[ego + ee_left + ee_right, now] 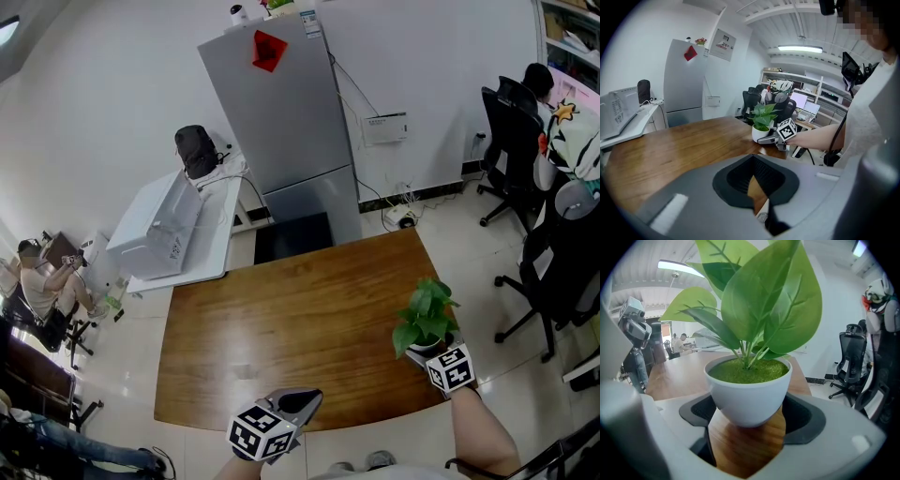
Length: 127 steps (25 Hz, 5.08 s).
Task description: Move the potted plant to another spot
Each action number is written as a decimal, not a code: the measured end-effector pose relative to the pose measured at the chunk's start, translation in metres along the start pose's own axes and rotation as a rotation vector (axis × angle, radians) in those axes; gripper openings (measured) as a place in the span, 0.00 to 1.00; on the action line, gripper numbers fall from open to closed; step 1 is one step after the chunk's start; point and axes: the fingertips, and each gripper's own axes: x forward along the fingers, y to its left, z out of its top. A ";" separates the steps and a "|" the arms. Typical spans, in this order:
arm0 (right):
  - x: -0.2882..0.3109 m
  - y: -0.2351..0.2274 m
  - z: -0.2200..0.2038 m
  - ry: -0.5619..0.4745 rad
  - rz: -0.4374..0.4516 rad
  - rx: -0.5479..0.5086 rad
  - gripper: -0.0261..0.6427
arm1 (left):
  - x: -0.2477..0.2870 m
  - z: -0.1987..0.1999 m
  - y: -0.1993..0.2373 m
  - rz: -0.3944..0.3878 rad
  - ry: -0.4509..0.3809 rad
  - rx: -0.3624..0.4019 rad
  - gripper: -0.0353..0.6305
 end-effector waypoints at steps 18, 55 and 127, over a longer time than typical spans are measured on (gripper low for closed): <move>0.041 0.125 0.092 -0.059 0.184 -0.181 0.69 | -0.091 -0.023 0.031 0.152 -0.120 -0.081 0.05; 0.197 0.530 0.125 -0.015 0.729 -0.446 0.69 | -0.329 -0.218 0.119 0.637 -0.206 -0.431 0.05; -0.074 0.417 0.142 -0.164 0.650 -0.241 0.04 | -0.192 -0.062 0.053 0.039 -0.394 -0.016 0.05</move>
